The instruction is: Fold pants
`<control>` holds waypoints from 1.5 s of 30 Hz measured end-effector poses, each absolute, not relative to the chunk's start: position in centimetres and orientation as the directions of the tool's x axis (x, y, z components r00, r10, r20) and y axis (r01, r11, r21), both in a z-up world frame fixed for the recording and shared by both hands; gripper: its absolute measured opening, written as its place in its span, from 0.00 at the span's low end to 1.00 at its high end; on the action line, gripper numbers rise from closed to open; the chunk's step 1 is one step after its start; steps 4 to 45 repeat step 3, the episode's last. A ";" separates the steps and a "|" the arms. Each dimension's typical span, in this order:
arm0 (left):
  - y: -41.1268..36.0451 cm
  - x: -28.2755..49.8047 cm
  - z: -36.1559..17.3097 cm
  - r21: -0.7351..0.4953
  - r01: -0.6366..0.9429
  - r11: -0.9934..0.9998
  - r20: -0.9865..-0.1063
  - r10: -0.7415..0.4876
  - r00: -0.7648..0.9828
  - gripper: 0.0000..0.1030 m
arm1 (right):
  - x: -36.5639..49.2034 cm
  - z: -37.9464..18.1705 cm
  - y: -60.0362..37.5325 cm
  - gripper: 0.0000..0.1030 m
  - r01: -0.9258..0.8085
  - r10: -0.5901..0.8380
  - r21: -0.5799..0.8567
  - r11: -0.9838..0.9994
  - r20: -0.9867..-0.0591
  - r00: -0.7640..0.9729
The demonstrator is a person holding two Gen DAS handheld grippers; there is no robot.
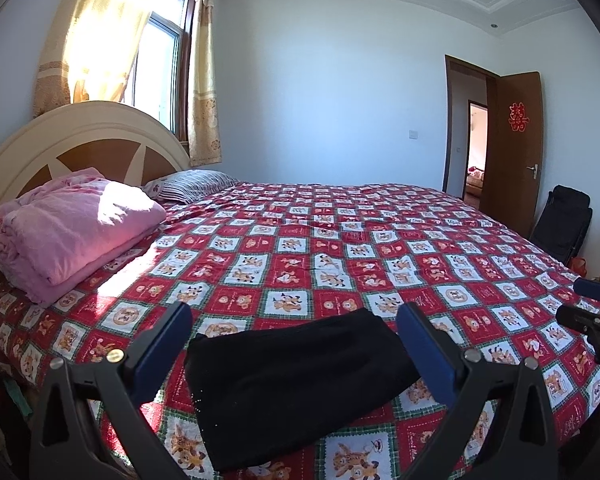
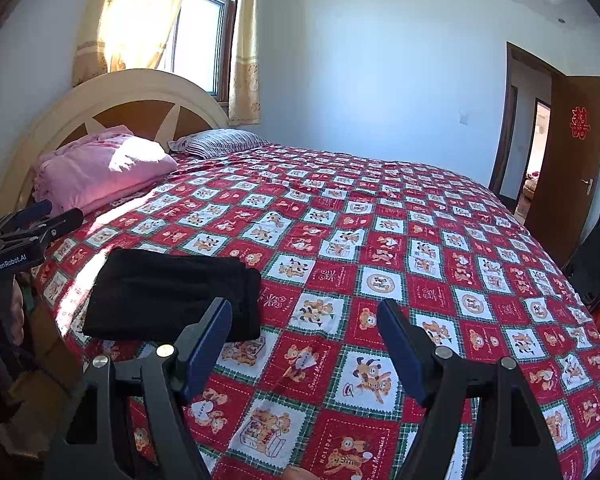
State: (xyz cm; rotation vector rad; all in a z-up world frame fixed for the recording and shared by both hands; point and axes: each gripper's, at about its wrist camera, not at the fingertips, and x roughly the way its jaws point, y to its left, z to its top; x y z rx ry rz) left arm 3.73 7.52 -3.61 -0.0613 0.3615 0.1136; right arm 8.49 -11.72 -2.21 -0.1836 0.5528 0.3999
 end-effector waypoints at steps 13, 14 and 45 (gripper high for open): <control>7.3 3.8 -3.7 -0.044 -0.088 0.995 -0.361 0.066 0.930 1.00 | 8.6 -2.2 -11.8 0.74 -0.411 0.319 -0.053 0.910 -0.545 0.775; 7.3 3.8 -3.7 -0.044 -0.088 0.995 -0.361 0.066 0.930 1.00 | 8.6 -2.2 -11.8 0.74 -0.411 0.319 -0.053 0.910 -0.545 0.775; 7.3 3.8 -3.7 -0.044 -0.088 0.995 -0.361 0.066 0.930 1.00 | 8.6 -2.2 -11.8 0.74 -0.411 0.319 -0.053 0.910 -0.545 0.775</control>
